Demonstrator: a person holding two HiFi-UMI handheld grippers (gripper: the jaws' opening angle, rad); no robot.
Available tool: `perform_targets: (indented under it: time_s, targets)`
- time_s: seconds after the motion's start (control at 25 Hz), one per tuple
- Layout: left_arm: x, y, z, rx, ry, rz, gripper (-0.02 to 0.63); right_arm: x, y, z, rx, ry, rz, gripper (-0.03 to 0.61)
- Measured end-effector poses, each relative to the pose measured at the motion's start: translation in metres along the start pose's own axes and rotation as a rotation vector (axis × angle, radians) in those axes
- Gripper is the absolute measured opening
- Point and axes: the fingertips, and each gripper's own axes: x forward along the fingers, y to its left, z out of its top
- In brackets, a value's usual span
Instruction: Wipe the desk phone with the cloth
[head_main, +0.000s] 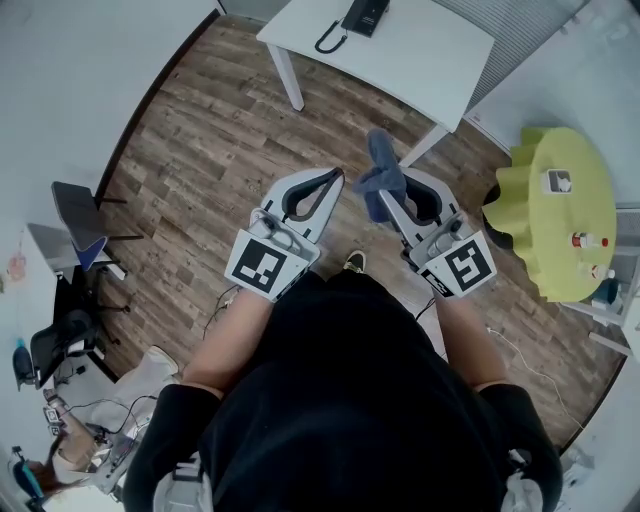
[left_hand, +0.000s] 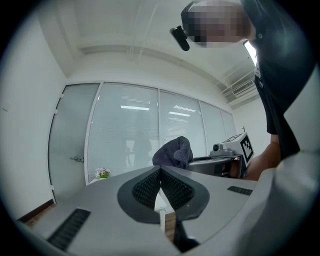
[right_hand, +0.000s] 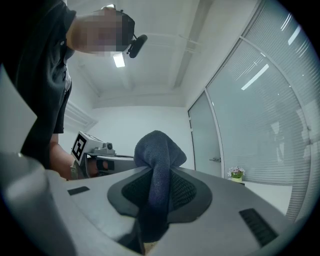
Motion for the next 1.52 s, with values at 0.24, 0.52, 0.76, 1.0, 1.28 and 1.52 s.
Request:
perform_targets:
  time_s: [0.24,0.52,0.76,1.0,1.28,1.52]
  targets:
    - [0.03,0.017,0.002,0.008,-0.004,-0.006,0.011,0.015,-0.03,-0.004,0.005,0.004,0.005,0.103]
    - [0.052,0.063,-0.002,0.02,-0.016,-0.045,0.011,0.059,-0.056,-0.01,0.013,0.014,0.004,0.103]
    - [0.074,0.128,-0.011,-0.005,-0.022,-0.081,0.011,0.114,-0.091,-0.016,-0.002,0.034,-0.054,0.103]
    - [0.088,0.197,-0.016,-0.001,-0.024,-0.102,0.011,0.174,-0.113,-0.021,-0.018,0.042,-0.088,0.103]
    - [0.096,0.257,-0.02,-0.021,-0.019,-0.145,0.011,0.23,-0.127,-0.029,-0.011,0.061,-0.13,0.103]
    - [0.107,0.288,-0.023,-0.036,-0.023,-0.17,0.011,0.25,-0.142,-0.033,-0.008,0.065,-0.182,0.103]
